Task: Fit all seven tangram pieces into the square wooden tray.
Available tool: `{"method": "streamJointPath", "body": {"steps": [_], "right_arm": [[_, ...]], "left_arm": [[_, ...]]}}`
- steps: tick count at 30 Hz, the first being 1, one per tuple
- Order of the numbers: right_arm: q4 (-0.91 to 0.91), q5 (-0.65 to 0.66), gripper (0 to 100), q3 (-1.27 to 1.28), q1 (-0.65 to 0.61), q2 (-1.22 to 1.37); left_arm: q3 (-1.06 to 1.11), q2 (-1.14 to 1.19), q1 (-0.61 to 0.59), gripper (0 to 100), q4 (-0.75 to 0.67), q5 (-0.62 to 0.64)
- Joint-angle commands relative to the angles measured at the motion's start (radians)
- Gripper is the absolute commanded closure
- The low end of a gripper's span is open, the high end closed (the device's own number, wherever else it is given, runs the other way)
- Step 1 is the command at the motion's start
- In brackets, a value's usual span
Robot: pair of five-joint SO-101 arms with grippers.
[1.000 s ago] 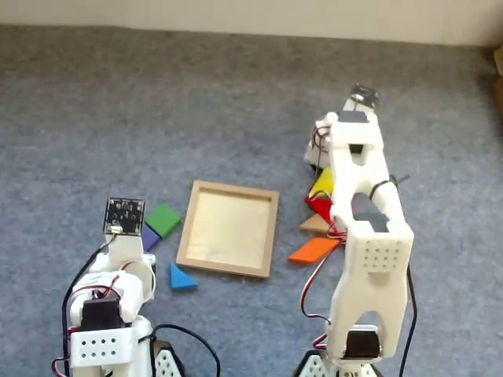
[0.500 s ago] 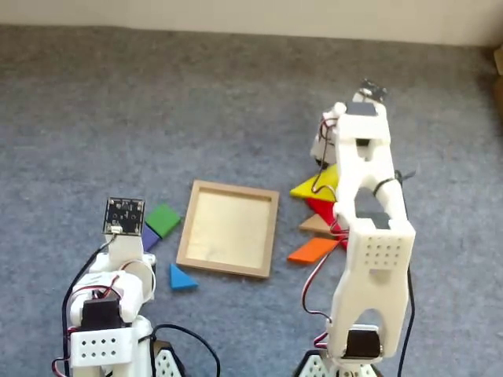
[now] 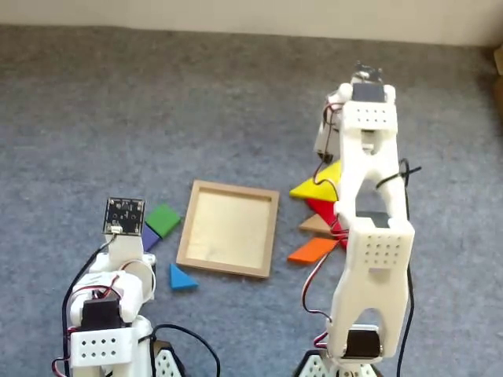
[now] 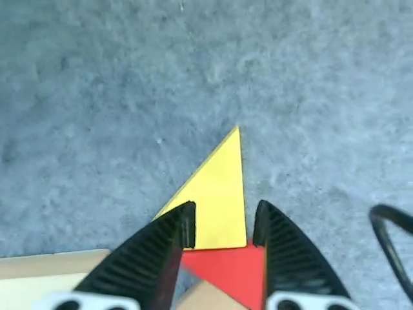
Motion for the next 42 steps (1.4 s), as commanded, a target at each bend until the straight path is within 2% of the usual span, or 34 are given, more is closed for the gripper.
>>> {"method": "streamJointPath", "body": {"steps": [1, 5, 11, 24, 26, 31, 39, 42], "right_arm": [[0.035, 0.014, 84.8, -0.076, -0.053, -0.022], [0.033, -0.092, 82.1, -0.076, -0.087, -0.021], [0.035, -0.187, 64.1, -0.074, -0.119, 0.03], [0.036, -0.19, 63.8, -0.162, -0.137, 0.317], [0.047, -0.19, 65.8, -0.163, -0.133, 0.335], [0.097, -0.141, 82.4, -0.166, -0.12, 0.344], [0.13, -0.124, 84.0, -0.239, -0.051, 0.344], [0.134, -0.055, 87.7, -0.302, -0.025, 0.344]], "left_arm": [[0.027, -0.01, 0.01, 92, -0.014, -0.003], [0.027, -0.01, 0.01, 92, -0.014, -0.003], [0.027, -0.01, 0.01, 92, -0.014, -0.003], [0.027, -0.01, 0.01, 92, -0.014, -0.003], [0.027, -0.01, 0.01, 92, -0.014, -0.003], [0.027, -0.01, 0.01, 92, -0.014, -0.003], [0.027, -0.01, 0.01, 92, -0.014, -0.003], [0.027, -0.01, 0.01, 92, -0.014, -0.003]]}}
